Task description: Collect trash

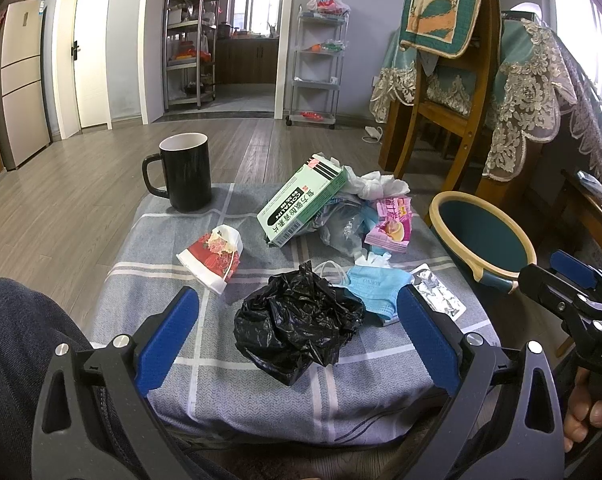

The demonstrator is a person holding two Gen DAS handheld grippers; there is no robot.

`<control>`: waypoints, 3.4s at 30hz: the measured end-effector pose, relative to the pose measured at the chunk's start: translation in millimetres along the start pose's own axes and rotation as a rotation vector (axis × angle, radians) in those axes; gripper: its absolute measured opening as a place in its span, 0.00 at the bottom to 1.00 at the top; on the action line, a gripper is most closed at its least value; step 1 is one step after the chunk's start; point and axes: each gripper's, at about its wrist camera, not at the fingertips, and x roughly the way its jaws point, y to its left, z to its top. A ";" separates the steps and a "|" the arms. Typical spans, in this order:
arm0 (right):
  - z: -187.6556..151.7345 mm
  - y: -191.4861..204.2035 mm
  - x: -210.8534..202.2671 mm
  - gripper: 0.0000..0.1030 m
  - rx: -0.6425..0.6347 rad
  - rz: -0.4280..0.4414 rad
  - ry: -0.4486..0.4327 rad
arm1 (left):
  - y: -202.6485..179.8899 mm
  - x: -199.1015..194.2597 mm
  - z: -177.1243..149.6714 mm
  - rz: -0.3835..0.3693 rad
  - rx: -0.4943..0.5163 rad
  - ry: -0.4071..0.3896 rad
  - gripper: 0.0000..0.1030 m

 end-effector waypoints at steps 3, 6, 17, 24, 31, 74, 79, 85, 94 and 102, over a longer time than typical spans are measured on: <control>0.0 0.0 0.1 0.94 0.000 0.000 0.000 | 0.2 1.0 -0.8 0.000 0.000 0.003 0.94; -0.1 -0.1 0.4 0.94 0.000 0.000 0.001 | 0.2 1.5 -1.0 0.001 0.000 0.004 0.94; -5.5 -1.8 16.8 0.94 0.002 0.018 0.039 | 5.6 30.2 -3.6 0.024 -0.028 0.124 0.94; -5.3 -2.5 32.8 0.94 0.026 0.027 0.108 | 10.3 73.3 -11.8 0.041 -0.043 0.320 0.81; -5.5 -5.6 53.4 0.92 0.079 0.067 0.171 | 10.0 98.2 -22.9 0.033 -0.042 0.427 0.73; -8.6 15.3 105.1 0.18 0.101 0.279 0.322 | 64.0 76.1 7.1 -0.058 -0.361 0.248 0.12; 3.5 12.3 84.5 0.18 0.114 0.303 0.247 | 59.6 69.7 16.4 -0.090 -0.344 0.221 0.12; 15.1 -1.5 60.7 0.18 0.132 0.276 0.156 | 43.6 61.5 35.2 -0.121 -0.277 0.170 0.12; 26.4 -35.6 38.0 0.18 0.172 0.113 0.058 | 7.4 74.5 61.4 -0.203 -0.227 0.161 0.12; 34.7 -69.8 24.4 0.18 0.191 -0.065 -0.003 | -67.5 101.6 92.1 -0.294 -0.102 0.155 0.12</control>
